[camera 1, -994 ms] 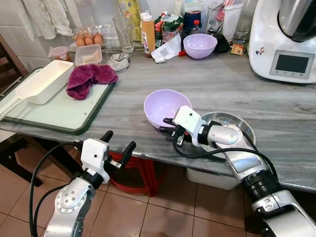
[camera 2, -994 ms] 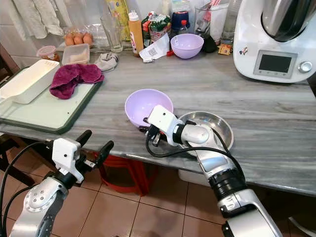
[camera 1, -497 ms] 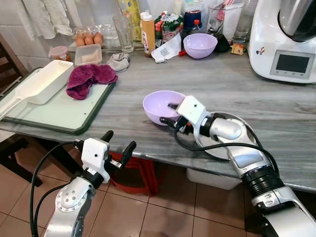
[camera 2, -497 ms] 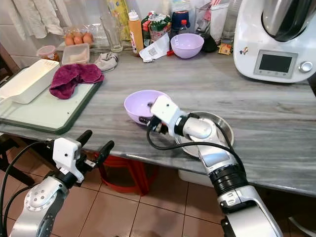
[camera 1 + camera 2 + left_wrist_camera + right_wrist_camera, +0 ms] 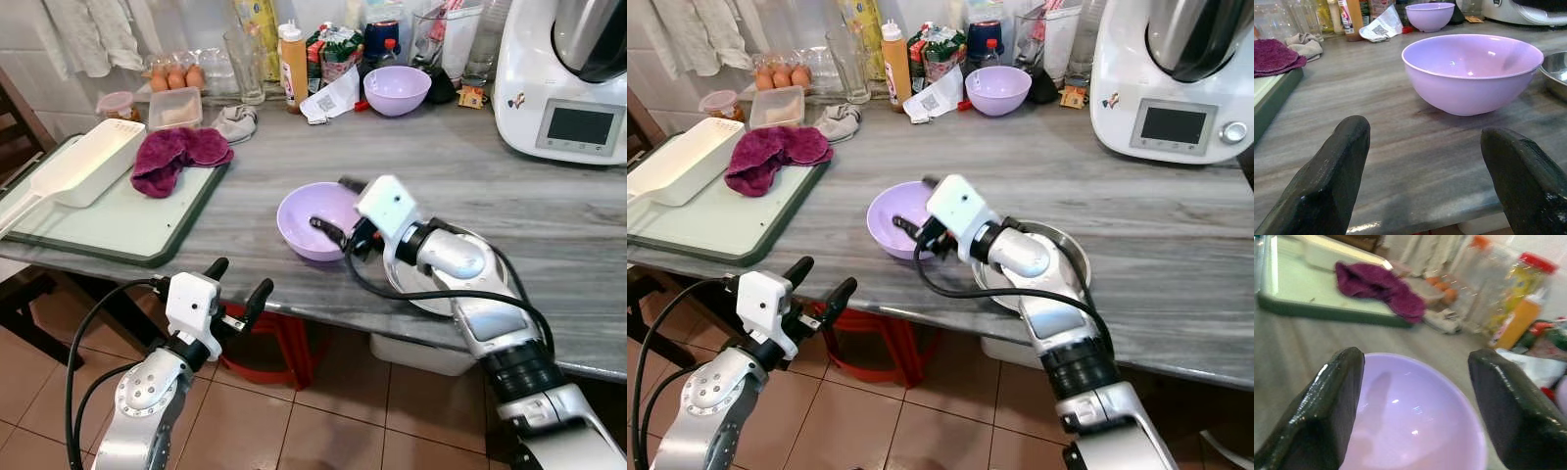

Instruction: Setting the table

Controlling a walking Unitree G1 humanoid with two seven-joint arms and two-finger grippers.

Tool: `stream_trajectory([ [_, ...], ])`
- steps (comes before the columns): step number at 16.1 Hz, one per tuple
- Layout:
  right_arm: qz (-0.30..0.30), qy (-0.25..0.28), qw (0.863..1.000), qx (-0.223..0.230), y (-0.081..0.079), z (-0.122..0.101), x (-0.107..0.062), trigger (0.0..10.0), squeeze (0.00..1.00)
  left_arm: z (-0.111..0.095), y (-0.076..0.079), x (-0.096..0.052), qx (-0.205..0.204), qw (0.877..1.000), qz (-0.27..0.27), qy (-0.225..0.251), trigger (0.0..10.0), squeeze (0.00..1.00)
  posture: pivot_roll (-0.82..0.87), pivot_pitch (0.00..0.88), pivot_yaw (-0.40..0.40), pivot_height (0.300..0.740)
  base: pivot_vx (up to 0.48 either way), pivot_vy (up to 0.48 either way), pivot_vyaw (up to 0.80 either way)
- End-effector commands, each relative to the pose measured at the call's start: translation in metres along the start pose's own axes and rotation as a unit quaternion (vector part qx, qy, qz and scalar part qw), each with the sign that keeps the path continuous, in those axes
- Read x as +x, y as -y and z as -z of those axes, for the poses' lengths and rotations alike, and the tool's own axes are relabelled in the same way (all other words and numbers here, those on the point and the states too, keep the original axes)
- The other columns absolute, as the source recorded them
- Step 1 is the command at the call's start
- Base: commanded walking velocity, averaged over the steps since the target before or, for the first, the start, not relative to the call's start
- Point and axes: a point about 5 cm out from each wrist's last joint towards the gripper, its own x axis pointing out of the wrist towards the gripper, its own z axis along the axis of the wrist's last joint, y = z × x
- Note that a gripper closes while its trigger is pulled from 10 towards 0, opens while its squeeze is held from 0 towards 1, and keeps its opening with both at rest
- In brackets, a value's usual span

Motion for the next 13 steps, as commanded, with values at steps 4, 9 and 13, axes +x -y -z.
stream_trajectory([
  [4, 0.166, -0.031, 0.985, 0.028, 0.023, 0.016, -0.045, 10.0, 1.0, 0.002, -0.001, -0.004, 0.004, 1.0, 0.019, -0.009, 10.0, 0.0, -0.12, 0.115, 0.083, 0.74, 0.0, 0.0, 0.0],
  [9, 0.225, -0.085, 0.969, 0.057, 0.018, 0.03, -0.07, 10.0, 1.0, -0.003, 0.002, 0.006, 0.003, 1.0, 0.031, 0.005, 10.0, 0.0, -0.17, 0.119, 0.103, 0.74, 0.0, 0.0, 0.0],
  [13, 0.267, -0.13, 0.947, 0.119, 0.021, 0.039, -0.074, 10.0, 1.0, -0.007, 0.001, 0.018, 0.003, 0.999, 0.037, 0.014, 10.0, 0.0, -0.18, 0.117, 0.101, 0.74, 0.0, 0.0, 0.0],
])
